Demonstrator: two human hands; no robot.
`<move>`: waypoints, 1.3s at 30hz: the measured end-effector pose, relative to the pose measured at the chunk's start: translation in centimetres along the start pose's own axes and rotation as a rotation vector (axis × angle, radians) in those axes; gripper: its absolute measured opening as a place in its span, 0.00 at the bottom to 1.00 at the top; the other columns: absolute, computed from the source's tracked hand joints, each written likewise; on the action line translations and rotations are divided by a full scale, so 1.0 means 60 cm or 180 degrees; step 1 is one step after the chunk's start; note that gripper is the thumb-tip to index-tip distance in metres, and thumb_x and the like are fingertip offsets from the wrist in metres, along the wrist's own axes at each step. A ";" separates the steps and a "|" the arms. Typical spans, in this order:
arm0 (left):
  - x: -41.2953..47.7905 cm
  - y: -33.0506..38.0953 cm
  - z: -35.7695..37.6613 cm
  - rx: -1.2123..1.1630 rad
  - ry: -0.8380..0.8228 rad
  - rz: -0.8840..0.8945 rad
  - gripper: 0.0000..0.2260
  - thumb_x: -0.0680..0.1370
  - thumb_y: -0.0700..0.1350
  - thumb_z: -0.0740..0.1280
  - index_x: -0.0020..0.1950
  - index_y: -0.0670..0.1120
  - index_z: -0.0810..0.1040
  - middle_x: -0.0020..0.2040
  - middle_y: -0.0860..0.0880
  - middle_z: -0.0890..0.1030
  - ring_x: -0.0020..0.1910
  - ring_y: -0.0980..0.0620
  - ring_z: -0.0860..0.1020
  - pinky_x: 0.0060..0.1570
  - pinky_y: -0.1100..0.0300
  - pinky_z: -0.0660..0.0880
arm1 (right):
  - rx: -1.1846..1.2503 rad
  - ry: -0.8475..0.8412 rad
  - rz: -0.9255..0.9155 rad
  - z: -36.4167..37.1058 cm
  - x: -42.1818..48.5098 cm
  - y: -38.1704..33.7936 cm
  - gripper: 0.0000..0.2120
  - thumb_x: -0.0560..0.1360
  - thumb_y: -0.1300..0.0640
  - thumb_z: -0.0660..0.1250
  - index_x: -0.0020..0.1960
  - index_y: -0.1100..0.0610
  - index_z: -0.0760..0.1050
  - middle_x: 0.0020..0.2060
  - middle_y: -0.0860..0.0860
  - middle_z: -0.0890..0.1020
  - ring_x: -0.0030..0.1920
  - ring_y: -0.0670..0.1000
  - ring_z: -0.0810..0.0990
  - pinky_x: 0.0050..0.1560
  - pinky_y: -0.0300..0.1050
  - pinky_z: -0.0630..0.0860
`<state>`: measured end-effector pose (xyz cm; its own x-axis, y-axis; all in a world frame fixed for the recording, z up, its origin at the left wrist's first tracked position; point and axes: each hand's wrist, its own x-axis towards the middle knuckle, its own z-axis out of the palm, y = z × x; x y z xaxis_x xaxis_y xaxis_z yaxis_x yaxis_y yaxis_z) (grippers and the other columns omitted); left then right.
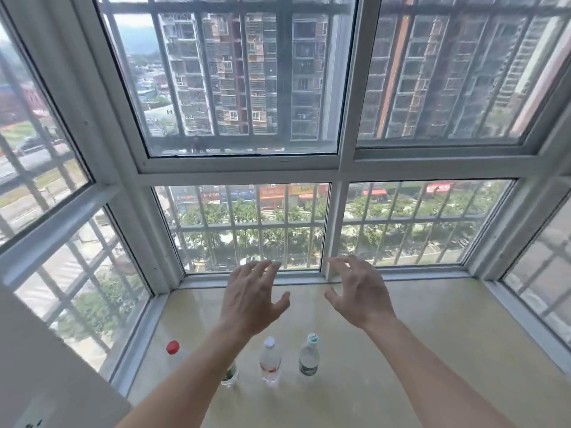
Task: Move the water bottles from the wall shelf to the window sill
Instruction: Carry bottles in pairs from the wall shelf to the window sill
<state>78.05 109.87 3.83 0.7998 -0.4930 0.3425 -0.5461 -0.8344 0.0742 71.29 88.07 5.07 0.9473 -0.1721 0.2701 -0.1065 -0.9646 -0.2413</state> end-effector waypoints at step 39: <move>-0.183 0.655 -0.017 -0.1604 -0.0237 0.3816 0.27 0.74 0.63 0.62 0.68 0.50 0.74 0.63 0.51 0.80 0.62 0.45 0.76 0.59 0.48 0.71 | -0.1777 0.1144 0.3769 -0.252 -0.715 0.139 0.22 0.71 0.46 0.65 0.64 0.52 0.76 0.57 0.50 0.79 0.61 0.54 0.76 0.63 0.54 0.72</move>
<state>47.59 82.75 3.93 -0.2451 -0.8881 0.3889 -0.9454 0.3078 0.1070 25.23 84.38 5.56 0.0816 -0.9071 0.4130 -0.9837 -0.1398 -0.1128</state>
